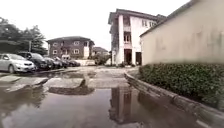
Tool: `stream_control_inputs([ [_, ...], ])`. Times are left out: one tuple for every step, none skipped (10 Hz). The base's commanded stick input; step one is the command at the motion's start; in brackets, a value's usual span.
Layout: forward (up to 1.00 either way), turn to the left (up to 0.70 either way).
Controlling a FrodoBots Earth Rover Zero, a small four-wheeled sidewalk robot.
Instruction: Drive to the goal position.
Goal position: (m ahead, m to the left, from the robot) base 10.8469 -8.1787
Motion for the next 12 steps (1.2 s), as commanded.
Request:
stream_control_inputs([
  [0.0,0.0],
  [0.0,0.0],
  [0.0,0.0],
  [0.0,0.0],
  [0.52,0.0],
  [0.7,0.0],
  [0.57,0.0],
  [0.38,0.0],
  [0.05,0.0],
  [0.0,0.0],
  [0.0,0.0],
  [0.0,0.0],
])
